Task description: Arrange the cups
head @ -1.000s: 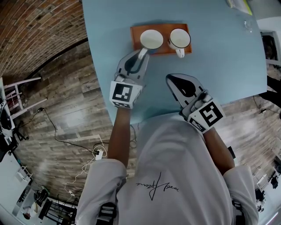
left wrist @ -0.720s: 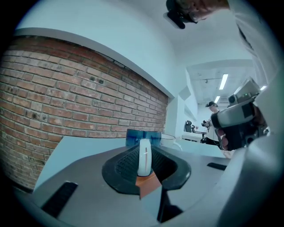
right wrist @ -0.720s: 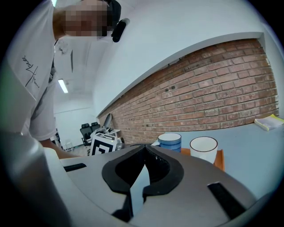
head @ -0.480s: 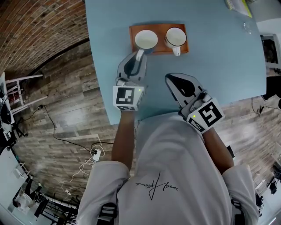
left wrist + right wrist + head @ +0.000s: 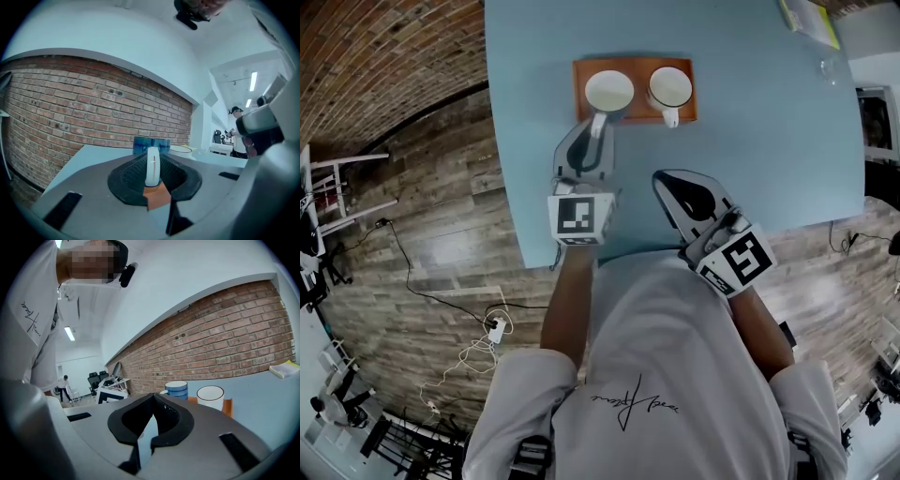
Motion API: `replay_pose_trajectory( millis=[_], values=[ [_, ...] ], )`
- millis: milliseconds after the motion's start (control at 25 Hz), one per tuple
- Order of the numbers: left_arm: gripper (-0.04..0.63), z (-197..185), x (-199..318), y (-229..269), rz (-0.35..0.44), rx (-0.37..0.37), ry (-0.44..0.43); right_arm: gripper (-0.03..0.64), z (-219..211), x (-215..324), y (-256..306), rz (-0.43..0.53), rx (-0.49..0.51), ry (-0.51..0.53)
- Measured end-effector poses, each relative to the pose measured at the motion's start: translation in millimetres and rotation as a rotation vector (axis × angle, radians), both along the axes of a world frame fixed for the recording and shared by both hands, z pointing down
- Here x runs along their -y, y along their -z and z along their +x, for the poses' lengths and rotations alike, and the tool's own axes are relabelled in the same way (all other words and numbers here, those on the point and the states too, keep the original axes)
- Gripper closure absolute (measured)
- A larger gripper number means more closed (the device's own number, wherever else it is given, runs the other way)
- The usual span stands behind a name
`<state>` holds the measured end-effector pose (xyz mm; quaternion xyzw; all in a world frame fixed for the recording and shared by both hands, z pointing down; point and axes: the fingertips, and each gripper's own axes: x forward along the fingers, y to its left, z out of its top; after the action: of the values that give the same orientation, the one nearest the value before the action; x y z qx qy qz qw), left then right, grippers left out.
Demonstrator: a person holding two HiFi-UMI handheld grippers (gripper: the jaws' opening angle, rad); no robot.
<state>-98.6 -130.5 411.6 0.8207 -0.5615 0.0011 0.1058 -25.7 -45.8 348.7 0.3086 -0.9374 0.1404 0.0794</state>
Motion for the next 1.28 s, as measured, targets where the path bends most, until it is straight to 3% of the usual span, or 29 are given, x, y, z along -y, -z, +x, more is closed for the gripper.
replay_pose_trajectory(
  millis=[480, 1000, 1280],
  values=[
    [0.532, 0.5, 6.7, -5.6, -0.004, 0.012, 0.128, 0.595, 14.4, -1.1, -6.7, -0.025, -0.021, 0.03],
    [0.532, 5.5, 17.8, -13.6, 0.014, 0.077, 0.229, 0.595, 36.1, -0.2, -12.7, -0.048, -0.034, 0.052],
    [0.531, 11.2, 18.0, -17.2, 0.033, 0.069, 0.265, 0.595, 39.3, -1.2, -17.2, -0.061, -0.043, 0.06]
  ],
)
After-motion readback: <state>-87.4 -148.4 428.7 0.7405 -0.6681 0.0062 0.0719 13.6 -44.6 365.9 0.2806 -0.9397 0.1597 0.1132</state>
